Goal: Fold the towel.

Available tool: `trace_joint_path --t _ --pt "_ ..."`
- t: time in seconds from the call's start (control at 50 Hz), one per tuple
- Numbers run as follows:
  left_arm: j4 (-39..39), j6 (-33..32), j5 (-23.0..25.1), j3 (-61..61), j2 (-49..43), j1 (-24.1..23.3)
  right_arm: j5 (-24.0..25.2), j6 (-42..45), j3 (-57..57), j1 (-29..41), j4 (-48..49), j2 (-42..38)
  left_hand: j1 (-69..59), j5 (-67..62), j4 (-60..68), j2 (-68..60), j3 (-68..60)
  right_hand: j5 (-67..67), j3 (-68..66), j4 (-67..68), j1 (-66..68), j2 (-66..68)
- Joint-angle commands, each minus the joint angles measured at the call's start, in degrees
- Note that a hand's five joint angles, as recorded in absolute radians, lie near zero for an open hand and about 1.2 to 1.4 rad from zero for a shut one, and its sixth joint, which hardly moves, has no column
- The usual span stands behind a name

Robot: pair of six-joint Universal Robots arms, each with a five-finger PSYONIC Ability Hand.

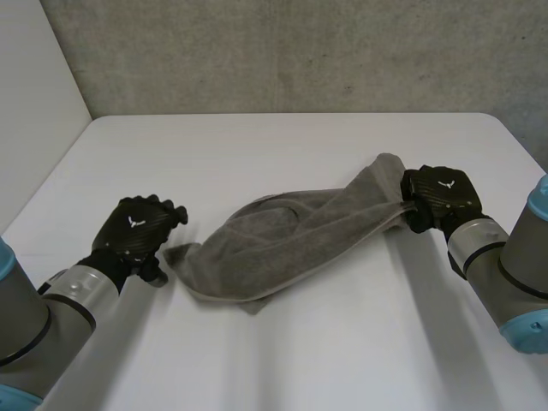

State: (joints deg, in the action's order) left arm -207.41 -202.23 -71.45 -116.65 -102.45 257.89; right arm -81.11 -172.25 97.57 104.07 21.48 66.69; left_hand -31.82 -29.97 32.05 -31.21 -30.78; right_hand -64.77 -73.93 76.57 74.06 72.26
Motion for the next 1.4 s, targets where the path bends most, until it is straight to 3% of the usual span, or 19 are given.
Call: trace_joint_path --t 0.02,0.16,0.56,0.74,0.82,0.96,1.02,1.06,1.08,1.12,1.14,1.2,1.28,1.4 --pt "0.07 -6.93 0.08 -0.68 -2.48 -0.20 -1.15 2.26 -0.01 -0.10 -0.30 -0.25 5.80 13.94 -6.03 5.18 4.75 -5.23 -6.07 3.43 5.94 7.74" --pt "-0.02 -12.65 -0.44 -0.33 -6.26 -0.81 -1.94 5.69 0.16 -0.45 0.05 -0.51 4.95 13.10 -5.19 4.34 3.91 -5.23 -6.07 3.43 5.94 7.74" --pt "-0.81 -12.57 -0.79 2.83 -10.93 -4.33 -1.94 5.87 0.25 0.34 -0.21 -0.86 0.24 8.39 -0.48 -0.37 -0.80 -5.23 -6.07 3.43 5.94 7.74" --pt "-0.81 -12.40 -0.71 4.94 -12.95 -5.65 -1.85 5.96 0.16 0.43 -0.30 -1.12 -20.45 -12.30 20.21 -21.06 -21.49 -5.23 -6.07 3.43 5.94 7.74" --pt "-0.81 -12.48 -0.62 5.91 -13.56 -5.74 -1.94 6.57 0.16 0.43 -0.21 -1.04 -46.09 -37.94 45.85 -46.70 -47.13 -5.23 -6.07 3.43 5.94 7.74" --pt "-0.81 -12.22 -0.97 6.96 -12.24 -4.68 -1.77 6.84 -0.36 0.34 -0.39 -0.86 -48.18 -40.03 47.95 -48.79 -49.22 -5.23 -6.07 3.43 5.94 7.74" --pt "-0.28 -12.13 -2.11 6.96 -9.70 -4.42 -1.41 6.84 -1.42 0.08 -1.18 0.46 -48.18 -40.03 47.95 -48.79 -49.22 -5.23 -6.07 3.43 5.94 7.74" --pt "-0.02 -11.96 -4.56 6.09 -1.30 -3.89 -1.24 8.06 -4.04 -0.27 -5.19 4.39 -48.18 -40.03 47.95 -48.79 -49.22 -5.23 -6.07 3.43 5.94 7.74" --pt "-0.02 -11.96 -4.57 6.09 -1.26 -3.89 -1.24 8.07 -4.05 -0.27 -5.22 4.41 -48.18 -40.03 47.95 -48.79 -49.22 -5.23 -6.07 3.43 5.94 7.74" --pt "-0.19 -10.47 -6.67 5.82 7.13 -4.50 -0.10 10.52 -8.25 -0.10 -12.65 9.31 -48.18 -40.03 47.95 -48.79 -49.22 -5.23 -6.07 3.43 5.94 7.74" --pt "-0.19 -10.46 -6.68 5.82 7.18 -4.51 -0.10 10.53 -8.27 -0.10 -12.69 9.33 -48.18 -40.03 47.95 -48.79 -49.22 -5.23 -6.07 3.43 5.94 7.74" --pt "0.16 -3.55 -9.13 8.18 20.32 -4.59 2.88 14.30 -16.51 -0.09 -24.43 13.37 -48.18 -40.03 47.95 -48.79 -49.22 -5.23 -6.07 3.43 5.94 7.74" --pt "2.62 0.87 -11.60 12.24 25.20 -4.33 5.00 15.27 -22.07 -0.18 -31.41 14.26 -48.18 -40.03 47.95 -48.79 -49.22 -5.23 -6.07 3.43 5.94 7.74" --pt "14.75 3.07 -15.30 22.35 24.85 -3.80 5.53 18.00 -31.30 -0.36 -38.62 14.61 -48.18 -40.03 47.95 -48.79 -49.22 -5.23 -6.07 3.43 5.94 7.74"
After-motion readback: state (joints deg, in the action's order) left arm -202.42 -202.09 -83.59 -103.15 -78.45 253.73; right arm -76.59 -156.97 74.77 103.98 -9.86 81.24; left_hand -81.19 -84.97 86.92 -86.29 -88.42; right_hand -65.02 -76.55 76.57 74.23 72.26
